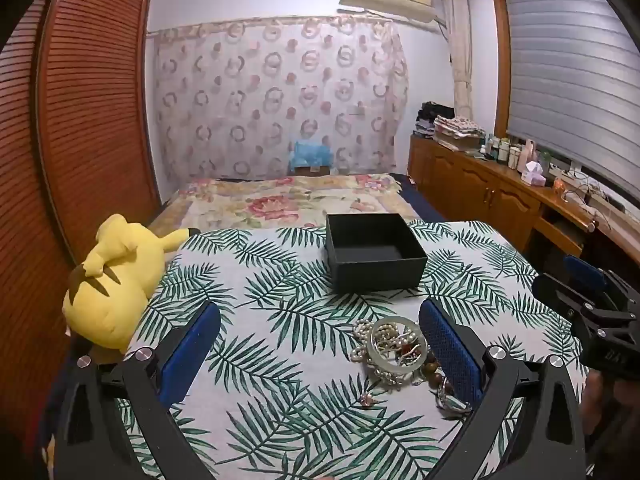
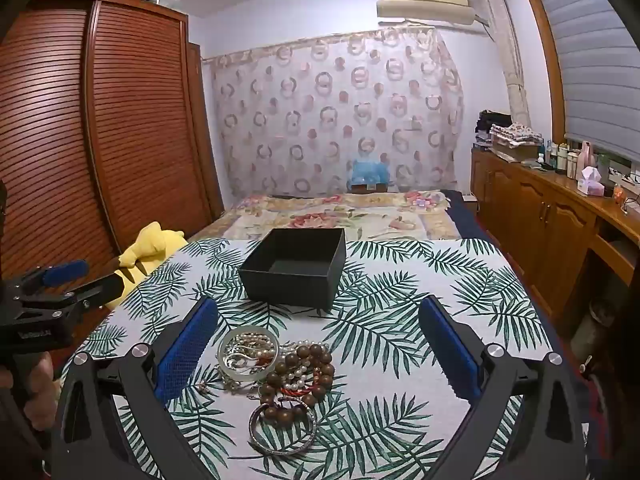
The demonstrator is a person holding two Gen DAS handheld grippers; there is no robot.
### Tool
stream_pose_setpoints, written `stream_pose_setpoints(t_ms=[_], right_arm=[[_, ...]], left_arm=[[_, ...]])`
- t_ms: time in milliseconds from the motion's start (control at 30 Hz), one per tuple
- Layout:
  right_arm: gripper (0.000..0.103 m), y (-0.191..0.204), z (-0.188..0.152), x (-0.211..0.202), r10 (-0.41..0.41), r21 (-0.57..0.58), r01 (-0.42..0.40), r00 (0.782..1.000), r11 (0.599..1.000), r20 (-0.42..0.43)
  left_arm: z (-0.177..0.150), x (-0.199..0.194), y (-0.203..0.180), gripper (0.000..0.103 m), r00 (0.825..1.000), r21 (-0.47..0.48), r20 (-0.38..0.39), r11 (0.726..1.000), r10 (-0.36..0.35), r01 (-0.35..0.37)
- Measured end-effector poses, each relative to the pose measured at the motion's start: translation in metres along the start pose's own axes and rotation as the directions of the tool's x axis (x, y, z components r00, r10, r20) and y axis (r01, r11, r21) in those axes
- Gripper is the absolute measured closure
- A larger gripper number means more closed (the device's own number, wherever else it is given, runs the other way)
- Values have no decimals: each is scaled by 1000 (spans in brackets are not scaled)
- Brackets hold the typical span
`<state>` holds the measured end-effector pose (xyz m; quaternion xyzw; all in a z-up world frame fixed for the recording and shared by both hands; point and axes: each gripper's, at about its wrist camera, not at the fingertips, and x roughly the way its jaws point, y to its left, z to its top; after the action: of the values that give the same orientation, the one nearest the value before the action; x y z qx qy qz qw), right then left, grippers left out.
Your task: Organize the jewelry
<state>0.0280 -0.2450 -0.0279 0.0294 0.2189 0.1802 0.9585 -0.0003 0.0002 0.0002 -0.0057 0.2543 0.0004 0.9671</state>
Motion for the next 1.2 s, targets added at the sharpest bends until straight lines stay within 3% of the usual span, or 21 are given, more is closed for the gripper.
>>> stream_pose_setpoints(t_ms=[1200], right_arm=[[2,0,0,0,-1,-7,1,1000,1000,-3]], left_arm=[[3,-5,1,6,1000,-6,-2,1000,-4,4]])
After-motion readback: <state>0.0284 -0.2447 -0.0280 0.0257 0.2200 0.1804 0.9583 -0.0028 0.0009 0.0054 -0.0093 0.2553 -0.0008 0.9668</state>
